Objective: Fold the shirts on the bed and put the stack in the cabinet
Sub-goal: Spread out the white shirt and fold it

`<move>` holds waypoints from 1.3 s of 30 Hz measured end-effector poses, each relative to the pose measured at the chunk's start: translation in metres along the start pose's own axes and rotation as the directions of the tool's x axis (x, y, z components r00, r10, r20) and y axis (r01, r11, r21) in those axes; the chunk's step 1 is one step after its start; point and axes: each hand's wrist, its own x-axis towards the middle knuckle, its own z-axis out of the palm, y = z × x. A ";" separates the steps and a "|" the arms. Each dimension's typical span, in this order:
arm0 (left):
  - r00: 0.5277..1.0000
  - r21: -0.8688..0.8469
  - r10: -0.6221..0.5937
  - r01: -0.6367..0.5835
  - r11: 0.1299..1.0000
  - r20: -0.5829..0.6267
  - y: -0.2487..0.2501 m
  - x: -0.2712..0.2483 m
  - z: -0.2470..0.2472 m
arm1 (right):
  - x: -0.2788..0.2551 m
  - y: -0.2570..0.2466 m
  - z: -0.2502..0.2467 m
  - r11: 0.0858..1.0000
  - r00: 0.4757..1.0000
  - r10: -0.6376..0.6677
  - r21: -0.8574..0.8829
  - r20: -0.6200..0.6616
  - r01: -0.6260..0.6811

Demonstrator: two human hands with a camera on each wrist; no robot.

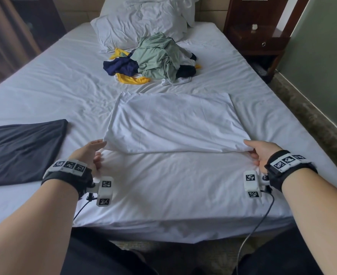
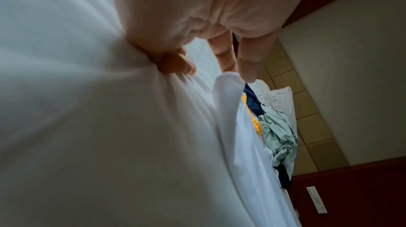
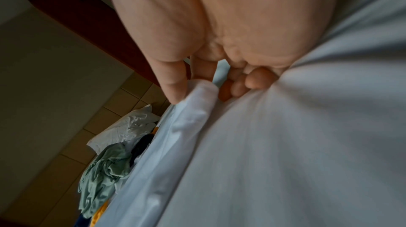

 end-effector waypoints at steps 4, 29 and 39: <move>0.997 0.079 -0.073 0.075 0.994 -0.028 -0.001 0.006 -0.002 | -0.001 0.002 -0.001 1.000 1.000 -0.001 -0.019 -0.021 0.000; 0.975 0.342 0.163 -0.103 0.934 -0.151 -0.001 0.016 -0.001 | -0.002 0.004 -0.007 0.994 0.994 -0.009 -0.105 -0.109 -0.002; 0.758 0.844 0.608 -0.470 0.260 0.235 0.010 -0.052 0.065 | -0.041 -0.028 0.033 0.618 0.895 -0.446 -0.724 -0.004 0.305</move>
